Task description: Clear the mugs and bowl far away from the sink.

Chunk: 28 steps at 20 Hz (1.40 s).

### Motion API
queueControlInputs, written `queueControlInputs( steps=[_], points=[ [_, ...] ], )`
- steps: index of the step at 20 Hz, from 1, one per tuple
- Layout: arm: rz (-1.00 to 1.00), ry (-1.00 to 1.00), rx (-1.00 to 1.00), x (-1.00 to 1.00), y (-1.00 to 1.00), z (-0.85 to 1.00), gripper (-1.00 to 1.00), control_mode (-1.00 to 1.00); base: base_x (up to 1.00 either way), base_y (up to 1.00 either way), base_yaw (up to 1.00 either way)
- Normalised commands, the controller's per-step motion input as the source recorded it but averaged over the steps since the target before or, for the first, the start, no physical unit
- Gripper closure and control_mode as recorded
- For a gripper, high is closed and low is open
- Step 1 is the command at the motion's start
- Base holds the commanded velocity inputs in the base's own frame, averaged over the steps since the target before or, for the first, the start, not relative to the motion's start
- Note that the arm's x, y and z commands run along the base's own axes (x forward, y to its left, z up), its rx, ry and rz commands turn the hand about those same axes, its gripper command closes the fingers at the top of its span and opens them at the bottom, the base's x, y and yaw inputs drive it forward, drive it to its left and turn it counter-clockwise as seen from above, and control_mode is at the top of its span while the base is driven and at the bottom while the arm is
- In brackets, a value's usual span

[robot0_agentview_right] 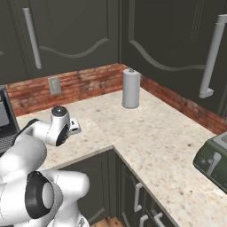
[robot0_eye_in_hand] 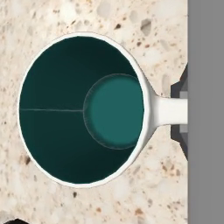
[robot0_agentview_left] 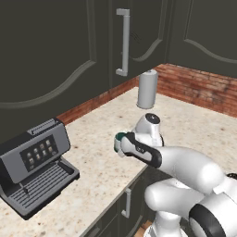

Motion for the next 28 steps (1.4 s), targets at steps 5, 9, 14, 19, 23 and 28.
queueControlInputs(
  steps=[5, 9, 14, 19, 23, 28],
  points=[
    [0.0, 0.04, 0.0, 0.35, 0.02, -0.32, 1.0, -1.0, 0.0, 0.0, 0.0],
    [0.0, 0.04, -0.01, 0.27, 0.08, -0.31, 1.0, -1.0, 0.0, 0.0, 0.0],
    [0.0, 0.06, 0.0, 0.22, 0.16, -0.23, 1.0, -1.0, 0.0, 0.0, 0.0],
    [0.0, 0.07, 0.0, 0.18, 0.19, -0.19, 1.0, -1.0, 0.0, 0.0, 0.0],
    [0.0, 0.08, 0.0, 0.24, 0.15, -0.29, 1.0, -1.0, 0.0, 0.0, 0.0],
    [0.0, 0.04, 0.0, 0.26, 0.21, -0.34, 1.0, -1.0, 0.0, 0.0, 0.0]
  ],
)
